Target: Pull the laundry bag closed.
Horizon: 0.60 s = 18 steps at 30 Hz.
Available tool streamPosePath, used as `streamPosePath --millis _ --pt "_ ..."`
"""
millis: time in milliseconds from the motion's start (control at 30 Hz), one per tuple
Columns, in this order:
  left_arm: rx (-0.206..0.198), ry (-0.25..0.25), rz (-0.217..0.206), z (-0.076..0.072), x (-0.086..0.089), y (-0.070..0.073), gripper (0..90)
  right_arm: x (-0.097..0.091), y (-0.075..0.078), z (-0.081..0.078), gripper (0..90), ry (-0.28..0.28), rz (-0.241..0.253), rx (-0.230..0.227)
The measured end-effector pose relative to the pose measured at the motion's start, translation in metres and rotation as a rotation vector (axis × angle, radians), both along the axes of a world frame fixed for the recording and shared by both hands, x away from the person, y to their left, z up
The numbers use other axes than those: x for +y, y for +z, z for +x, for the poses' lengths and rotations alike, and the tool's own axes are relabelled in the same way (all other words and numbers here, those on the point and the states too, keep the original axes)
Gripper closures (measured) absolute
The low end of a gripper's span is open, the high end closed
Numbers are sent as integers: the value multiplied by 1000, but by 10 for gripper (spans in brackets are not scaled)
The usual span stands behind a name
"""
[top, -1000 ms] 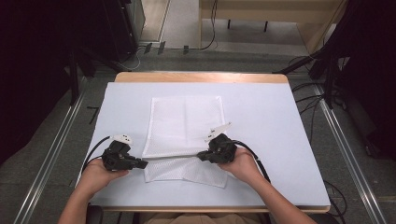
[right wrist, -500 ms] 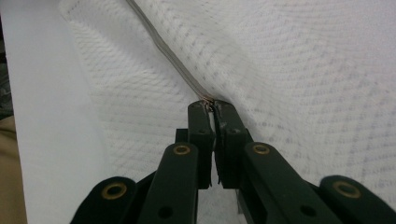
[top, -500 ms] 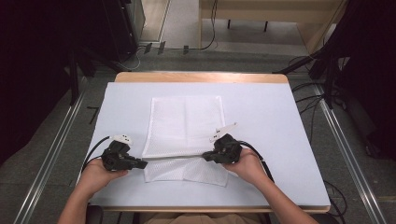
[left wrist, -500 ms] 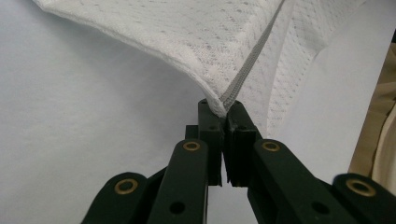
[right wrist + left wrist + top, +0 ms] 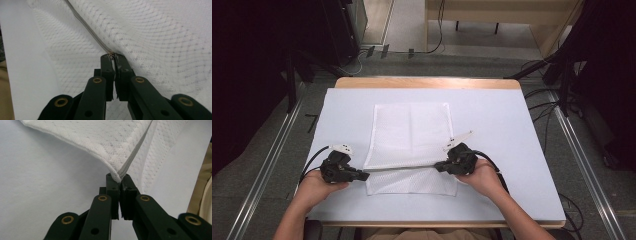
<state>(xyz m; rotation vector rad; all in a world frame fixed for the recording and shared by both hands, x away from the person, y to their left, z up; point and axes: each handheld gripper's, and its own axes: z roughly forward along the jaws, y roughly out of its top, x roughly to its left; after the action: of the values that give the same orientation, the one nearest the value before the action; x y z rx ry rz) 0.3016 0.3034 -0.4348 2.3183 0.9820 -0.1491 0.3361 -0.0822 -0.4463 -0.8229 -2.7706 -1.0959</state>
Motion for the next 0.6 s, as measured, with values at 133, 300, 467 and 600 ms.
streamPosePath --millis 133,300,467,600 --pt "1 -2 -1 0 1 0 876 -5 0 1 879 -6 -1 -3" --pt "2 -1 0 0 1 0 876 -12 2 1 879 -20 -2 3" --pt "2 -4 0 0 1 0 876 -18 1 1 879 -20 2 2" --pt "2 -13 0 0 0 -1 876 -21 2 1 879 -23 2 6"
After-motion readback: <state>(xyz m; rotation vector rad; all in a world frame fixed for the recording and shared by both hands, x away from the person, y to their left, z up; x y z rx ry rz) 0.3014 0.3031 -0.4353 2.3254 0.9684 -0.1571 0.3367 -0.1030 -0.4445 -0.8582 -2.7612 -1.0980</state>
